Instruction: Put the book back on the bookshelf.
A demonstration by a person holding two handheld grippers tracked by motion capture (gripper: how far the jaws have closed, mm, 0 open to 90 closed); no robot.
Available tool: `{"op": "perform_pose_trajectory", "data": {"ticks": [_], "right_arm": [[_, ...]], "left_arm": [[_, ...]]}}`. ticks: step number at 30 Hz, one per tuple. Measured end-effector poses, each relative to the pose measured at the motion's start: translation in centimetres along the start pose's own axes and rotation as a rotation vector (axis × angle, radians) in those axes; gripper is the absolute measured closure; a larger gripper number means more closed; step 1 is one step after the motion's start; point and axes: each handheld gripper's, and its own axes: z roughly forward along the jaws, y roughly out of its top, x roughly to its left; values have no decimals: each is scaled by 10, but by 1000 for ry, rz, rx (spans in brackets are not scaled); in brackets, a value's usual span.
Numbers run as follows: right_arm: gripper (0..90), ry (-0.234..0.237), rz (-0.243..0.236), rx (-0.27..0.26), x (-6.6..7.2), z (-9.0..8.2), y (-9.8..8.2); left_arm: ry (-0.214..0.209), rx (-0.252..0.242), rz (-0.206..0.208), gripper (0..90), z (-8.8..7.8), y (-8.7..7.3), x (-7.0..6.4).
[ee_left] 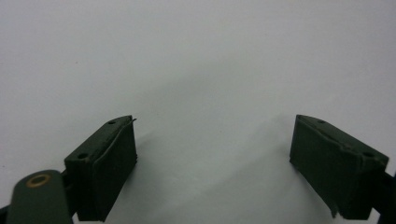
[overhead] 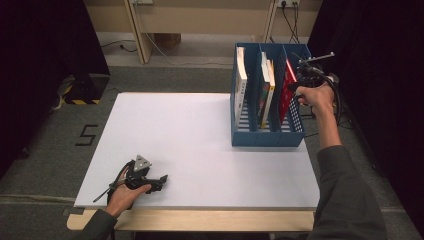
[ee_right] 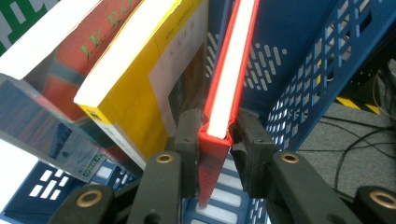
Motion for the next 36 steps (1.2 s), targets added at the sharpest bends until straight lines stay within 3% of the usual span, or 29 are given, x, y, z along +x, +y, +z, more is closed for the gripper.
{"op": "perform_pose_trajectory", "data": {"ticks": [6,8,15,21,31,36], "right_arm": [[708,12,23,-8,-1,0,-1],[649,26,45,-14,-2,0,-4],[514,21,53,-66,-1,-15,-11],[414,57,89,-92,4,-23,-23],[353,91,96,-128,11,-33,-48],[339,111,72,-141,18,-38,-62]], "left_arm": [[0,0,0,137,0,0,0],[0,0,0,137,0,0,0],[0,0,1,137,0,0,0],[1,1,2,137,0,0,0],[0,2,3,137,0,0,0],[1,0,2,137,0,0,0]]}}
